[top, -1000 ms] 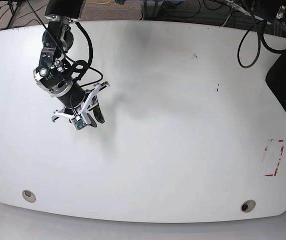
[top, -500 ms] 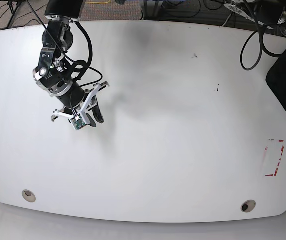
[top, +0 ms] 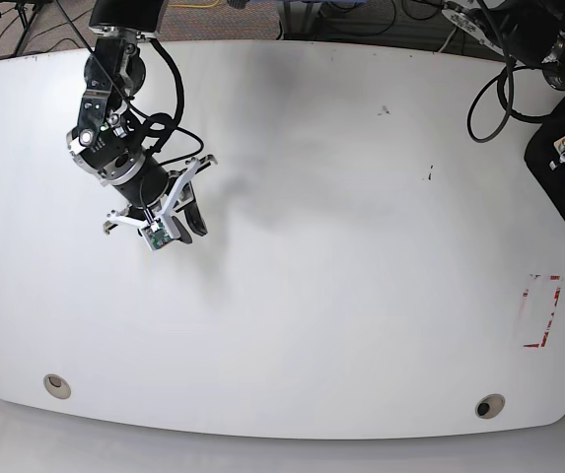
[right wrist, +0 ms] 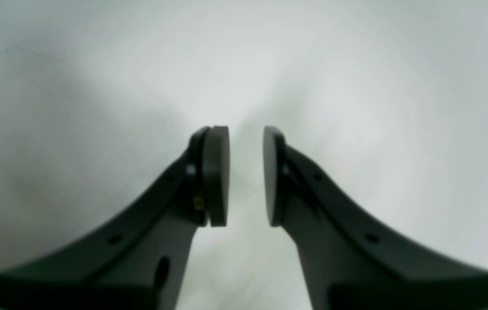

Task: Layout the t-shirt on the table in an organized manner, then fold the t-shirt properly
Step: 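Lower the folded shirt at the table edge and open the left gripper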

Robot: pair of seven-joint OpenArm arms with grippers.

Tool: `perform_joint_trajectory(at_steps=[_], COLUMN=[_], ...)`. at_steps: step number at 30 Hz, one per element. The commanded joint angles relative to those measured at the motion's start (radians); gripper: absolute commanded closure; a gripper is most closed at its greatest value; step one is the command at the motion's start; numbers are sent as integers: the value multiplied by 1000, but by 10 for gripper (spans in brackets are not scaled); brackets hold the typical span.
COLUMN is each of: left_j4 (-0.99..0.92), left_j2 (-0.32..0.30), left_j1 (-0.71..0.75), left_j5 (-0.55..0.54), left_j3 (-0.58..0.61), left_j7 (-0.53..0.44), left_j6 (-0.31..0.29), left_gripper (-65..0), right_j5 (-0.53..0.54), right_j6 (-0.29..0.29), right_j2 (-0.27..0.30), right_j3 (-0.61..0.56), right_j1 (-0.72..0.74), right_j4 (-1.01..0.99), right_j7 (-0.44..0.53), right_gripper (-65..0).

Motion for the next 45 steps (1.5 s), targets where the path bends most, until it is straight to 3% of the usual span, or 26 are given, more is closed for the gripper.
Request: perform_joint_trajectory(at_steps=[1,11,18,26,28,37,45], left_j4=[-12,-41,-145,-266,-280,-294,-292], left_j2=[-18,-19,-90,-227,-253,-385,-466], left_j1=[-9,-4,-4,-4,-4,-1,60], left_j5=[-11,-8,48,54,54,54,54], left_j3=[9,22,207,440,484,684,748], left_j7=[-31,-35,-35,-35,-35,-35,-81], left_j6=[18,46,35,-175,-200,-224,-224], left_gripper=[-354,-385,-385,-385,-385,-385,-385], right_j5=[11,11,11,11,11,11,11], right_j6=[-2,-2,-2,-2,-2,-2,-2], right_j2=[7,7,8,8,8,8,7], right_j3=[2,7,7,8,8,16,30], right_j1=[14,14,12,-8,-9,-14,-14], right_j4=[16,16,21,22,22,22,22], right_j7=[28,28,28,28,28,30,30], right_gripper=[-133,-133,-132,-132,-132,-132,-132])
